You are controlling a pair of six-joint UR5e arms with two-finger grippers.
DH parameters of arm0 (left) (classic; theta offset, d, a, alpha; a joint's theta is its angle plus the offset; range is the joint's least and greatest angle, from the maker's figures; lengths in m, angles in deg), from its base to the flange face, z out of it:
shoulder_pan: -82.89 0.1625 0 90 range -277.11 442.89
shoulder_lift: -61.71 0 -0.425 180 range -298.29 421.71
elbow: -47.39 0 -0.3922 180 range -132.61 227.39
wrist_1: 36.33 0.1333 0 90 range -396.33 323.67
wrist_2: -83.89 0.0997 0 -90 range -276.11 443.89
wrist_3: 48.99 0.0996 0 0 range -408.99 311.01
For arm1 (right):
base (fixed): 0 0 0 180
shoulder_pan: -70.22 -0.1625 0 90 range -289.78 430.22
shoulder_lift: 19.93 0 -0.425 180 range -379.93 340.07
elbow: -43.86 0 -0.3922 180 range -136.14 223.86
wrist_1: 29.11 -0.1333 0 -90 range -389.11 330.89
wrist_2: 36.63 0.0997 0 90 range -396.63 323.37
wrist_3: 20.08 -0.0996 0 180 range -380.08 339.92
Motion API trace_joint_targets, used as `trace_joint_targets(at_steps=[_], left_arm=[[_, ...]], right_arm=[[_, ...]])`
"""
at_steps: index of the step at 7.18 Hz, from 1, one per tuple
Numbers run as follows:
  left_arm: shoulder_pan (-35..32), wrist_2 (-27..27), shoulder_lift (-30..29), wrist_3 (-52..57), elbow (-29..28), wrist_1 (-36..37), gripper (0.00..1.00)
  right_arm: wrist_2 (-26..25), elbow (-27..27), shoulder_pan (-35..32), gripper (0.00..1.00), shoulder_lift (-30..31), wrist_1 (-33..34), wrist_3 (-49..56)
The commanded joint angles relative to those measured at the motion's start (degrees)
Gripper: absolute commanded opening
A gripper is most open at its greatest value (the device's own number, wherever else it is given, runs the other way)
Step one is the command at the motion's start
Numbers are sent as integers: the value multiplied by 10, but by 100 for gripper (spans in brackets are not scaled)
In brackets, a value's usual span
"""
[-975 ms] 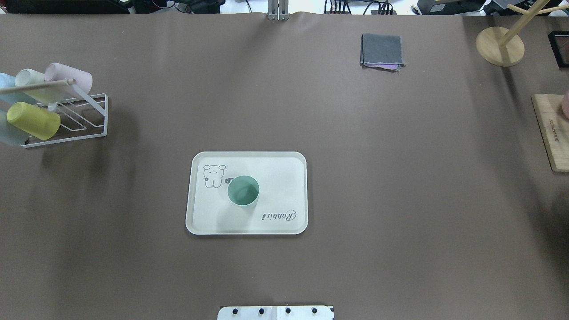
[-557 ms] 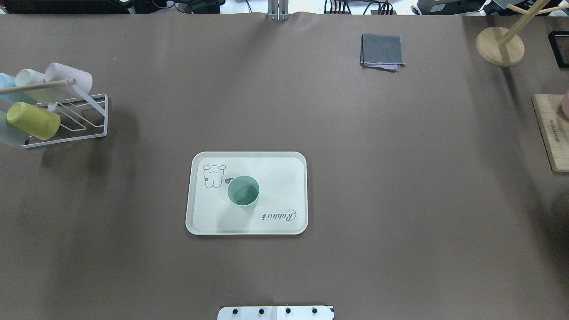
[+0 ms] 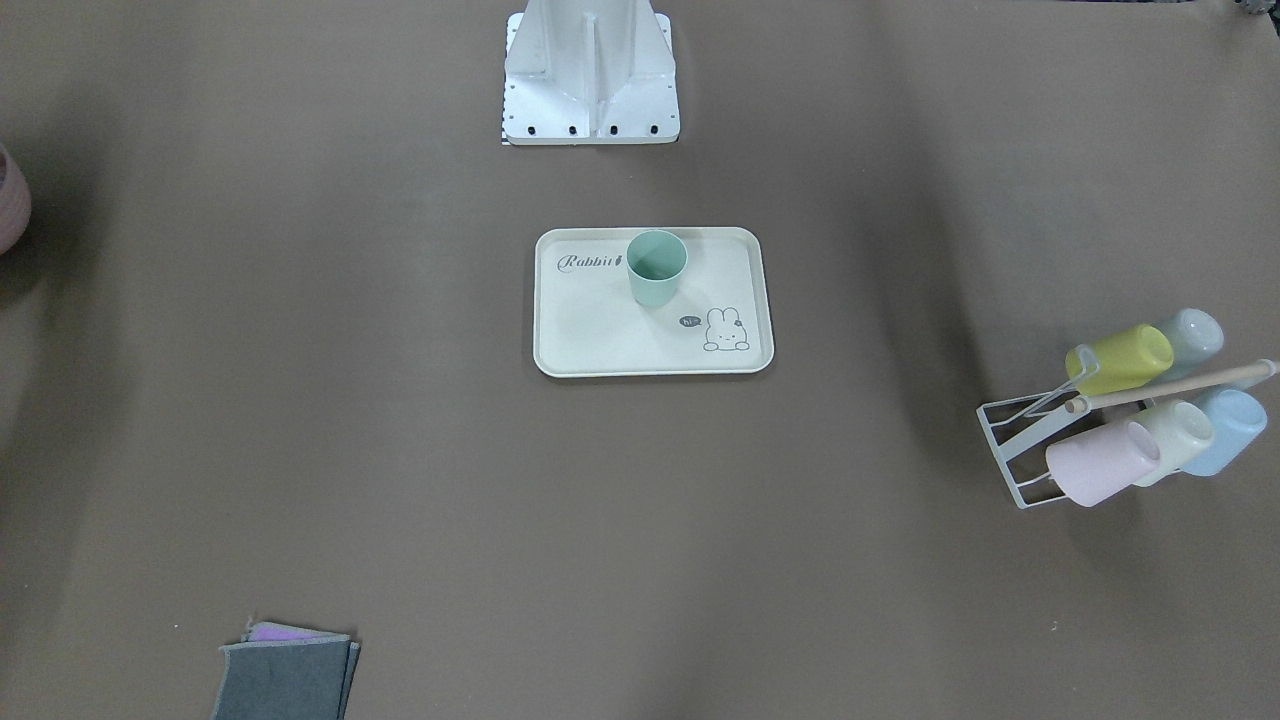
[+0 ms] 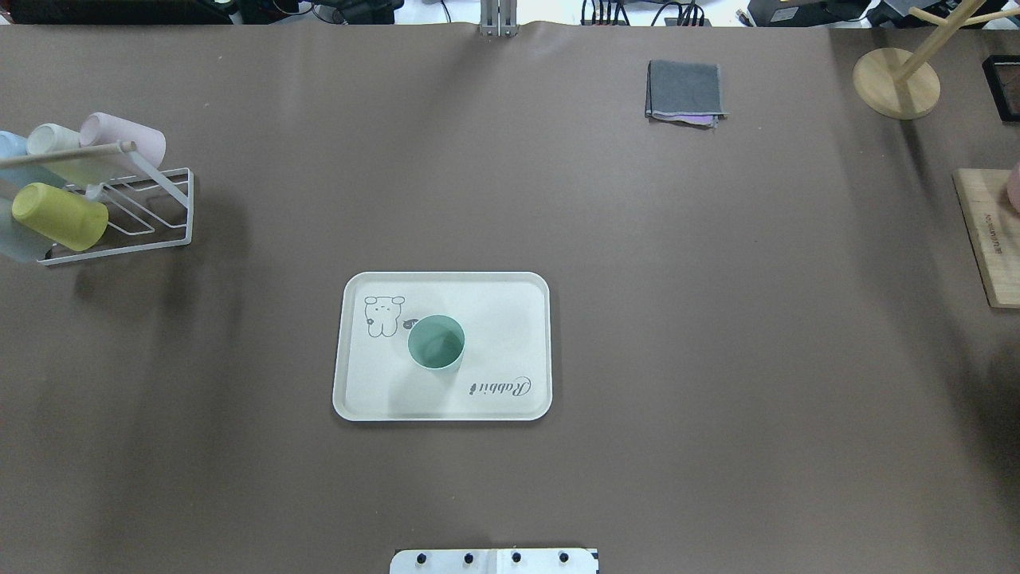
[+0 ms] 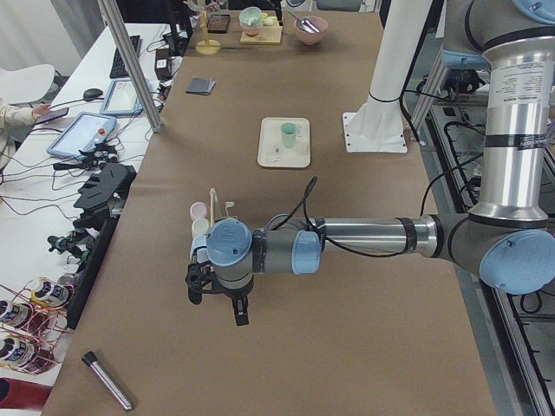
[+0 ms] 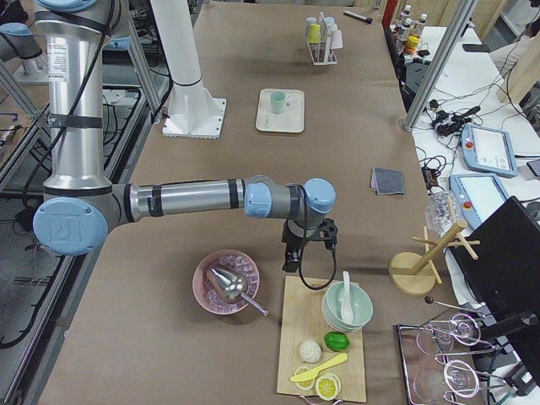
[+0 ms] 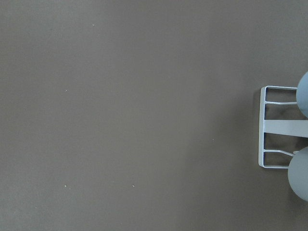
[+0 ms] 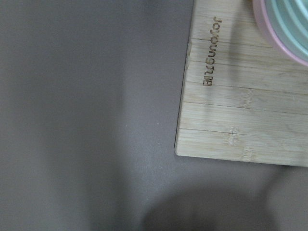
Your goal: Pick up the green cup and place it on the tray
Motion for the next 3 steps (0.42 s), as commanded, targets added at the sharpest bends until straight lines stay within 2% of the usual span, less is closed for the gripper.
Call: trace_joint_targets(at_steps=[1, 3], left_arm=[[0, 0, 0, 0, 0, 0, 98], [0, -1, -1, 0, -2, 1, 98]], right_arm=[[0, 2, 0, 100, -2, -1, 3], [0, -1, 0, 100, -2, -1, 2]])
